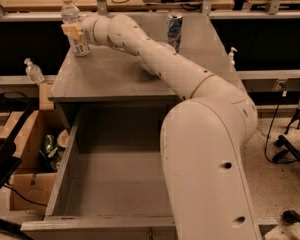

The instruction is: Place blue plastic bottle into top drawer

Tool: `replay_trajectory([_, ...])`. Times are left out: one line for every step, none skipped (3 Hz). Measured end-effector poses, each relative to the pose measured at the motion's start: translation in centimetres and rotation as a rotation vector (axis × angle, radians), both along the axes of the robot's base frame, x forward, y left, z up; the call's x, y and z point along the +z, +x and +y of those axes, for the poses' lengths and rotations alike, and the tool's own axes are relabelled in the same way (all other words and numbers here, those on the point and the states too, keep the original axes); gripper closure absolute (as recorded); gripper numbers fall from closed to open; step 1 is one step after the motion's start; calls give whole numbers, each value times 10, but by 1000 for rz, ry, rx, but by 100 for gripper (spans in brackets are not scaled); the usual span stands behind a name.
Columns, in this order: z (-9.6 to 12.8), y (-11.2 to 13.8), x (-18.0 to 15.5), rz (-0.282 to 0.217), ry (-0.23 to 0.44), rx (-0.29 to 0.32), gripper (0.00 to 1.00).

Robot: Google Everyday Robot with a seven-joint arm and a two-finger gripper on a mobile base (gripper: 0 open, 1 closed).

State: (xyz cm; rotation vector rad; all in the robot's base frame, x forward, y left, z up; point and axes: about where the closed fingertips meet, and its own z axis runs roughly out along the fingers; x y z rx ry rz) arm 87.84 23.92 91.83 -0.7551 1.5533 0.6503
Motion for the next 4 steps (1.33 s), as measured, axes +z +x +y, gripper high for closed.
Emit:
replay_trajectory([5,-4,11,-13,-9,23,100])
replay_trajectory([-7,-17,52,-57,-6,63,100])
replay_trajectory([-37,-48,90,-64,-15,109,100])
replay_trajectory([-88,-94,118,-74,-63,120,100])
